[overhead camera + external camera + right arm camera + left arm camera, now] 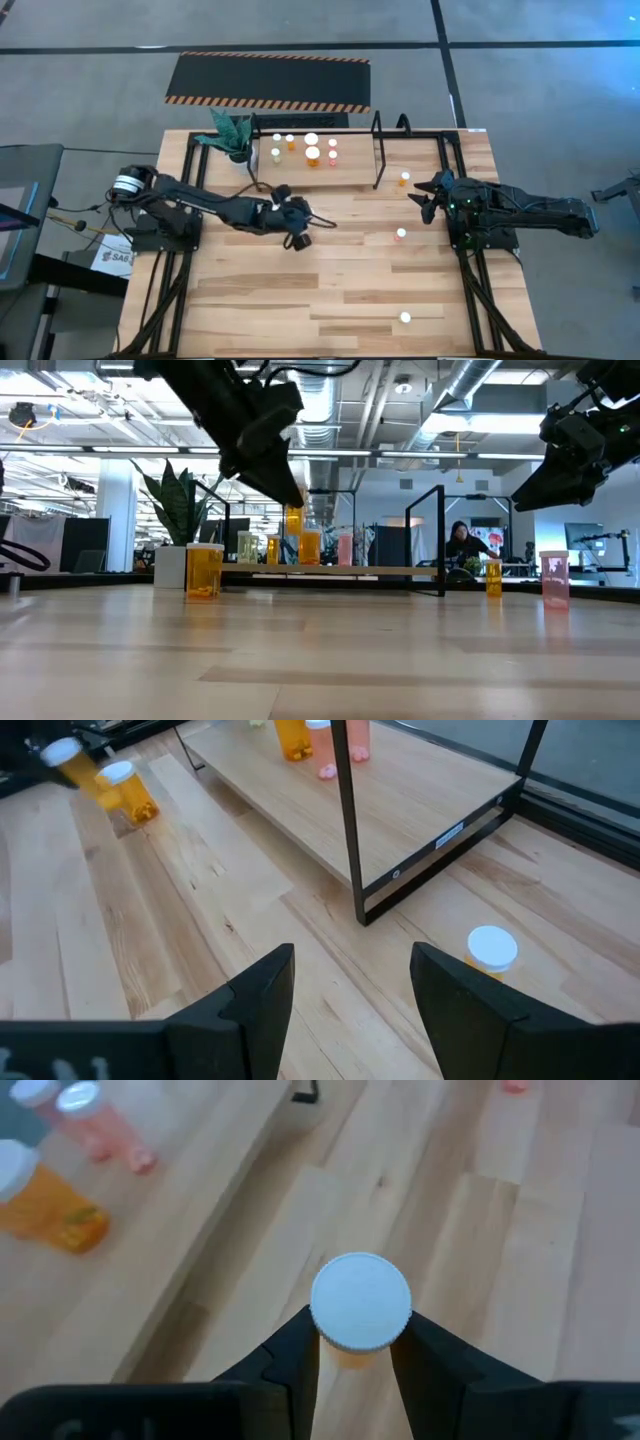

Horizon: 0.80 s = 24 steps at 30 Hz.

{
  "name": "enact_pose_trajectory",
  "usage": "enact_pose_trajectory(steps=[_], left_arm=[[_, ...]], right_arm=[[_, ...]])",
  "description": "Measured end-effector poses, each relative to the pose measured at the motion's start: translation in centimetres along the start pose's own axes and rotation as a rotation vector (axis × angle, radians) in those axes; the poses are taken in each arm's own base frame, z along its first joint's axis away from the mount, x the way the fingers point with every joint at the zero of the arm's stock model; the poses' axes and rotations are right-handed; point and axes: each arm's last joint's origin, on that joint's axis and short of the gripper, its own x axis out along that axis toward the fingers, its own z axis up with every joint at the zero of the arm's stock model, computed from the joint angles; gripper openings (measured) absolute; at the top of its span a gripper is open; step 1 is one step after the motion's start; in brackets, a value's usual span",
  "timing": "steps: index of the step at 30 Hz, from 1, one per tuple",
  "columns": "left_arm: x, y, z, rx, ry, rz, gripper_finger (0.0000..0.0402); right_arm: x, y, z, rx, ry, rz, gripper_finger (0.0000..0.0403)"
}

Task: Pick and place medicine bottles onto shelf by color
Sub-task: Put the bottom small orange pill bottle on the shelf aligned with the small orange pill bottle

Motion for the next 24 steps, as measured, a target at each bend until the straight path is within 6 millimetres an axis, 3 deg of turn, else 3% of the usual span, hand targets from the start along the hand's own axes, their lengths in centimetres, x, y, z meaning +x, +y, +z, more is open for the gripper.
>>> enact_pose_trajectory(steps=[8, 18, 24], left_arm=[[2.1, 4.7, 1.1, -0.097, 0.015, 0.076, 0.0101], [3.8, 10.6, 1.9, -0.335, -0.003, 0.209, 0.0101], [4.4, 12.0, 1.1, -0.398, 0.011, 0.248, 0.0101]], right_arm=[[0.0, 0.0, 0.0, 0.0, 0.0, 0.0, 0.0225], [0.0, 0.0, 0.0, 0.0, 0.001, 0.0, 0.0225], [0.0, 0.0, 0.0, 0.0, 0.001, 0.0, 0.0225]])
